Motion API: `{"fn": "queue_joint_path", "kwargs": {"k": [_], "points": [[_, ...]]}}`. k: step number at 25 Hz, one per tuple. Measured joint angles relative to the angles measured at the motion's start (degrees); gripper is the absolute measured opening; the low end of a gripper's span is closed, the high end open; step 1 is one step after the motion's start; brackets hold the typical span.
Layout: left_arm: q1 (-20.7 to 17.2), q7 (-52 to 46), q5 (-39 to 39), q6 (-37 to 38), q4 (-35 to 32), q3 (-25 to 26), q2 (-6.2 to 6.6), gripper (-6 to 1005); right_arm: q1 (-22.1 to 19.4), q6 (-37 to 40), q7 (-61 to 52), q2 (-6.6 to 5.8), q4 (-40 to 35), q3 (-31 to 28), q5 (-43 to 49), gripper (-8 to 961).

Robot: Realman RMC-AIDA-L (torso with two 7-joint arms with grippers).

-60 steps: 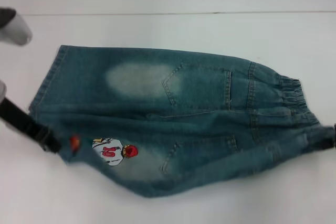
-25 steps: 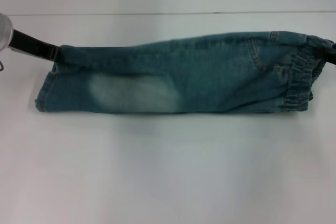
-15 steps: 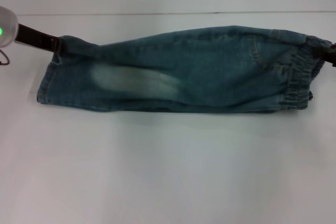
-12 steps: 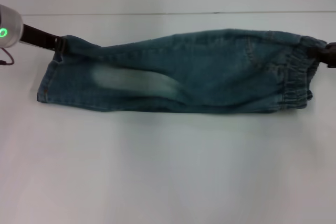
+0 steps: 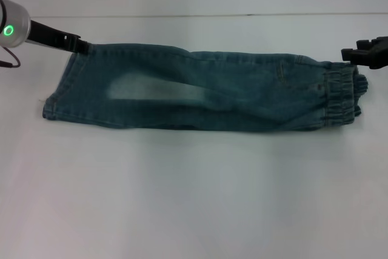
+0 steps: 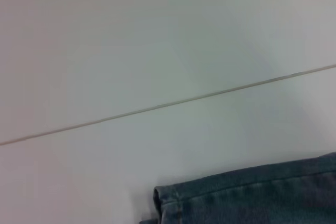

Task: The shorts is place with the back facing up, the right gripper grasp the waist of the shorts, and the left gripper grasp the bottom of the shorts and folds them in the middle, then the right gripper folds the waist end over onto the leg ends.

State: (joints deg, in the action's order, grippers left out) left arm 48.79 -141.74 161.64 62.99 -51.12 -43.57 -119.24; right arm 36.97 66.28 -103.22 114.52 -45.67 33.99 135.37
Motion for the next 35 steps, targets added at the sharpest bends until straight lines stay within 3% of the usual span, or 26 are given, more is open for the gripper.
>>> {"fn": "queue_joint_path", "kwargs": {"k": [3, 8, 14, 19, 23, 26, 29, 35], "points": [[0.1, 0.1, -0.1, 0.3, 0.0, -0.1, 0.19, 320, 0.0, -0.4, -0.1, 0.16, -0.2, 0.5, 0.0, 379], [-0.7, 4.7, -4.4, 3.9, -1.2, 0.3, 0.31, 551, -1.0, 0.9, 1.2, 0.31, -1.2, 0.1, -0.5, 602], [-4.9, 17.3, -20.7, 15.3, -3.6, 0.7, 0.31, 763, -6.8, 9.9, 6.2, 0.46, -5.1, -0.8, -7.5, 836], [-9.2, 28.3, -33.3, 26.2, -3.4, 0.7, 0.28, 934, -13.9, 16.6, 13.5, 0.52, -5.6, -1.5, -15.7, 924], [-12.3, 34.6, -41.0, 33.9, -3.0, 0.8, 0.34, 928, -18.4, 20.5, 21.1, 0.90, -4.4, -2.5, -19.9, 925], [-13.8, 37.5, -43.4, 37.4, -2.9, 0.9, 0.21, 924, -20.5, 21.2, 26.6, 2.07, -3.3, -4.4, -20.5, 925], [-14.7, 38.2, -44.0, 38.3, -2.5, 0.9, -0.10, 919, -21.3, 20.5, 30.6, 2.91, -1.5, -5.2, -20.3, 926], [-14.8, 38.0, -44.1, 38.8, -1.0, 0.4, -0.38, 910, -20.4, 15.7, 36.3, 3.10, 4.4, -5.3, -20.2, 927]]}}
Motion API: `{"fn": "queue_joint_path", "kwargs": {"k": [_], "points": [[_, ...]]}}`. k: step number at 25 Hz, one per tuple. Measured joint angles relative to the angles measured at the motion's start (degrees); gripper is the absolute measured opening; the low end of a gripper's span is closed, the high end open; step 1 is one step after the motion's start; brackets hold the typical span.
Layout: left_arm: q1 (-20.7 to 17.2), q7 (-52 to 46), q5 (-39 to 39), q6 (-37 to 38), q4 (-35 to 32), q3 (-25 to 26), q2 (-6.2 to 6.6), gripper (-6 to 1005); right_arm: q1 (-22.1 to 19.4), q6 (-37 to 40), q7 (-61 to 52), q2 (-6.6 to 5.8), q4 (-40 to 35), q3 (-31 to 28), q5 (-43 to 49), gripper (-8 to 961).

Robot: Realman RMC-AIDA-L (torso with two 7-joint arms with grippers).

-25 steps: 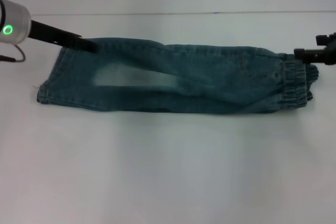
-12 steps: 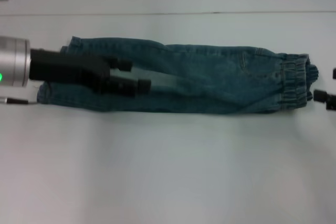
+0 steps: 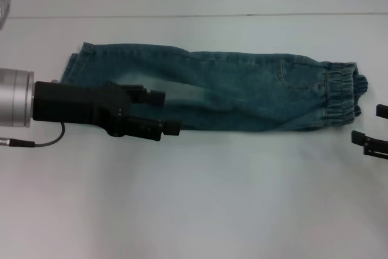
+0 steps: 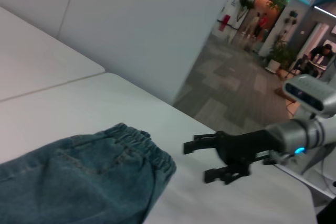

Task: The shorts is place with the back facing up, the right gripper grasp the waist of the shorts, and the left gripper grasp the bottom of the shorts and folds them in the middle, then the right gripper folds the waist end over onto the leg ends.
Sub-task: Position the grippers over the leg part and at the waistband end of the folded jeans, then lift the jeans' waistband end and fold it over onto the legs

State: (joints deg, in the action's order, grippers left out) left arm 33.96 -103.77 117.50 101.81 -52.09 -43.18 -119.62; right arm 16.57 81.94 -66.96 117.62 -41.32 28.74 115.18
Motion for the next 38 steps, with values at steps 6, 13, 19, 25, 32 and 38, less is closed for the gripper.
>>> {"fn": "queue_joint_path", "kwargs": {"k": [6, 13, 19, 25, 32, 38], "points": [[0.0, 0.0, 0.1, 0.5, 0.3, -0.1, -0.54, 901, 2.1, -4.8, 3.6, 0.47, 2.9, 0.0, -0.1, 925], [0.2, -0.6, 0.1, 0.8, 0.3, -0.1, -1.04, 891, 5.6, -8.7, 4.5, -0.19, 6.5, 2.7, 2.0, 922], [0.4, -0.8, 0.0, 0.8, 0.3, -0.1, -1.39, 882, 7.8, -11.6, 6.1, 0.31, 8.5, 3.0, 5.7, 871], [0.2, -0.8, 0.0, 0.8, 0.3, -0.2, -1.88, 873, 6.8, -11.8, 10.5, 0.39, 8.8, 2.2, 4.3, 811], [0.1, -0.4, -0.1, 0.4, 0.3, -0.3, -2.20, 862, 6.8, -11.1, 12.9, 0.42, 9.7, 2.5, 4.0, 603], [-0.1, 0.2, -0.1, 0.1, 0.4, -0.3, -2.51, 853, 7.3, -10.9, 14.1, 0.42, 11.0, 2.2, 4.1, 279]]}}
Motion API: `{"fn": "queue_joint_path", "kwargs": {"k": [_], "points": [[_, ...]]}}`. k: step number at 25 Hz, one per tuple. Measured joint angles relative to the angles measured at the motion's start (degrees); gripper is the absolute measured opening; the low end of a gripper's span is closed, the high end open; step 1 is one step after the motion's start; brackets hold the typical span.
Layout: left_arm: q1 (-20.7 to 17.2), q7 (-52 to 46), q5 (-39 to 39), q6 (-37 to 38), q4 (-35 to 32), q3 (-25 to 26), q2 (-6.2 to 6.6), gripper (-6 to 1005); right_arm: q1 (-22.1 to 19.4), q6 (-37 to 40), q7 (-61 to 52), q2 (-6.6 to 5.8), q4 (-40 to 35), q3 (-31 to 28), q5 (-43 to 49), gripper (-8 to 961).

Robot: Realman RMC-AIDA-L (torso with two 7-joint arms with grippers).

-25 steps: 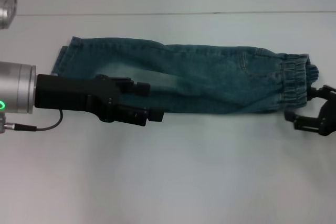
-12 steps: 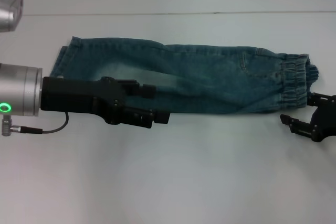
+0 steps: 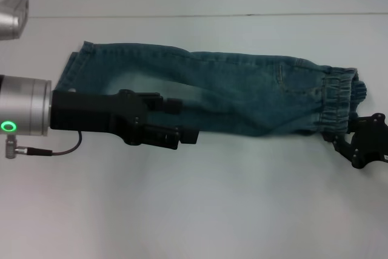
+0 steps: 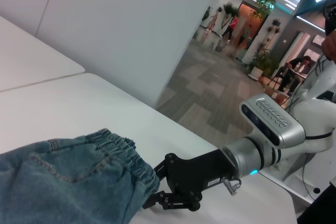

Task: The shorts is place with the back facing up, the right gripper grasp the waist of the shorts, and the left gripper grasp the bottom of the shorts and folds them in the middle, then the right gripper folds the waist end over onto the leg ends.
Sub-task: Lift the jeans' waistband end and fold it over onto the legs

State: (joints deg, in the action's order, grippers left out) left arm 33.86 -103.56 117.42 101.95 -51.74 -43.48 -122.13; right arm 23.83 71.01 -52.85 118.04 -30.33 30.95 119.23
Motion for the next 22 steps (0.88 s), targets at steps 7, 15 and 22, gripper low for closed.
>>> {"fn": "queue_joint_path", "kwargs": {"k": [7, 15, 22], "points": [[0.6, 2.7, -0.4, -5.6, 3.3, -0.9, -1.87, 843, -1.7, 5.4, -2.8, 0.28, -3.4, -0.3, 0.2, 138], [5.3, 8.5, -4.4, -19.8, 17.5, -6.8, -2.28, 831, -6.0, 13.6, -12.2, 2.12, -15.4, 1.0, 0.4, 52], [8.6, 20.6, -20.2, -30.3, 29.9, -12.9, -2.52, 551, -8.3, 21.0, -18.1, 2.28, -23.2, 1.0, 0.0, 50]]}}
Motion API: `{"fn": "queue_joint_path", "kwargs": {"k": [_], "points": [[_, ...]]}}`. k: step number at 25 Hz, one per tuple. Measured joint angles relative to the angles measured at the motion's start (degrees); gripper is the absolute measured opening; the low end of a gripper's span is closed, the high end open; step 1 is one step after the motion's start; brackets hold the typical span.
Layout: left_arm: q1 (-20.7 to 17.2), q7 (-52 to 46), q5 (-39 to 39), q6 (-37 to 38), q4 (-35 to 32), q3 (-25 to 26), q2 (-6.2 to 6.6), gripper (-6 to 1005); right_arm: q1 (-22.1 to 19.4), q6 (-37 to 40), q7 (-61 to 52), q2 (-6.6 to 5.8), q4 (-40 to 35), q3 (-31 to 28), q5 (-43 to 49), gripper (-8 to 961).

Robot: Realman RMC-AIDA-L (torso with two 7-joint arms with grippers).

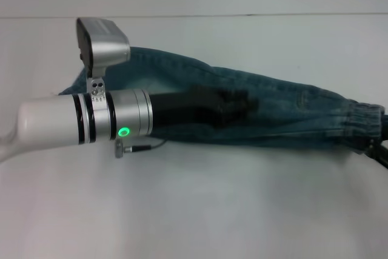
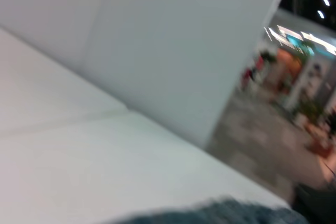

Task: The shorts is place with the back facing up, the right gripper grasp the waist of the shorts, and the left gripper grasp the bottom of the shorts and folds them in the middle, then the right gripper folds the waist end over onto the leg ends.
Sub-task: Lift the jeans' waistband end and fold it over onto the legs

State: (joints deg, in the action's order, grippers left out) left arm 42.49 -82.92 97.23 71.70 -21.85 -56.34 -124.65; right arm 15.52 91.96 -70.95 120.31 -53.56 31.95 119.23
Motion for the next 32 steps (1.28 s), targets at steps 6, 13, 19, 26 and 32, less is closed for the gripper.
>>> {"fn": "queue_joint_path", "kwargs": {"k": [6, 13, 19, 26, 32], "points": [[-0.1, 6.2, -9.3, -6.6, 4.1, -0.2, 0.02, 287, -1.9, 5.6, -6.3, 0.37, -8.5, 0.0, -0.9, 50], [2.4, 10.8, -10.3, -12.2, 11.0, -1.3, 0.02, 30, -2.5, 10.2, -11.0, 0.05, -15.0, -0.1, -5.7, 50], [4.4, 12.9, -10.5, -10.7, 15.8, -1.2, 0.02, -1, 2.7, 10.5, -14.3, -0.24, -15.6, 0.2, -6.8, 51], [4.4, 13.7, -10.5, -7.6, 17.1, -0.9, 0.02, 1, 12.2, 7.0, -15.0, -0.65, -8.4, 1.3, -6.7, 51], [4.2, 14.0, -10.5, -6.2, 18.4, 0.0, 0.02, 2, 19.2, -2.5, -15.2, -0.85, -1.1, 1.2, -6.8, 50]]}}
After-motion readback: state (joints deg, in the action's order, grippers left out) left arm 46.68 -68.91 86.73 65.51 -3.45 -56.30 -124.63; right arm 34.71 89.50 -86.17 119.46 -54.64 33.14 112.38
